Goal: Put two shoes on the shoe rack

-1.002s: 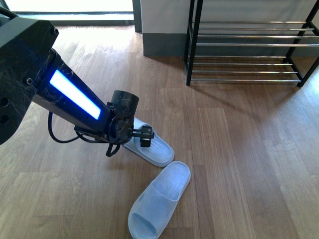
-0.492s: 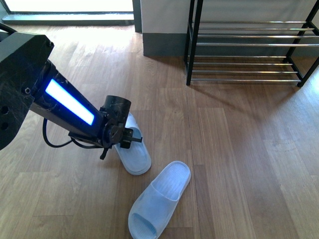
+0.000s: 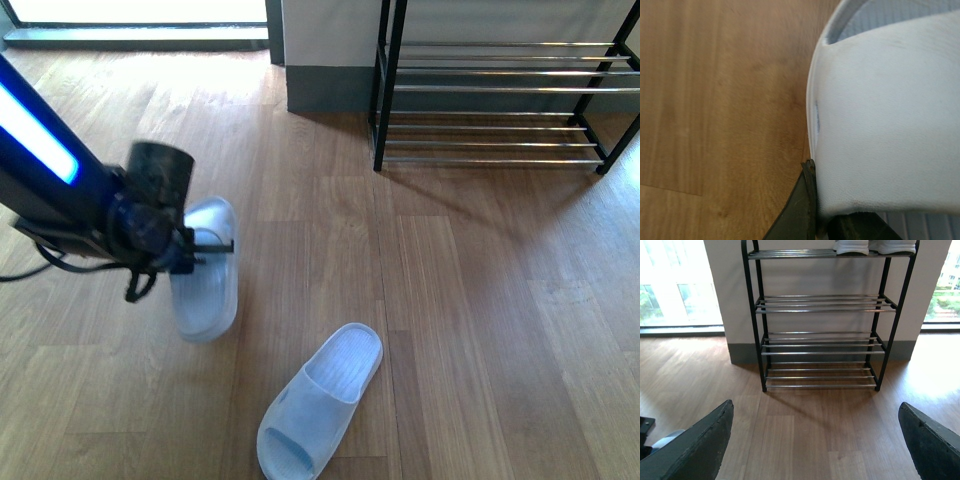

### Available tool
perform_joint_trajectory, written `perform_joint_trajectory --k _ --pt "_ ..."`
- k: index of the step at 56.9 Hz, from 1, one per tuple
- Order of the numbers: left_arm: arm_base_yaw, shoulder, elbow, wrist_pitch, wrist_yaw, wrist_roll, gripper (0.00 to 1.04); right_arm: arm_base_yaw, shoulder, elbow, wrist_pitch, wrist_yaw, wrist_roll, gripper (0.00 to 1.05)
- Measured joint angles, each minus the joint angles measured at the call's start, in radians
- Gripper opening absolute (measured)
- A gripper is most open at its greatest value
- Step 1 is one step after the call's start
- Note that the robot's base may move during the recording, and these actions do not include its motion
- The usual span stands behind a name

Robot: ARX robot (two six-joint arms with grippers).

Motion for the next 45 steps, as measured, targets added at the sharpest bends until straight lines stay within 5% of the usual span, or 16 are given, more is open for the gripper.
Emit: perform_joint_trajectory --k 20,38,45 --pt "0.021 -0.890 -0.767 0.256 -0.069 0.104 0.02 0.000 0.000 0.000 0.000 0.000 0.000 0.96" --pt "0.007 -1.667 -1.079 0.017 -0.151 0.249 0.02 0.000 0.000 0.000 0.000 0.000 0.000 0.96" --pt "0.003 -1.750 -1.083 0.014 -0.148 0.269 0.02 0.000 0.000 0.000 0.000 0.001 0.000 0.96"
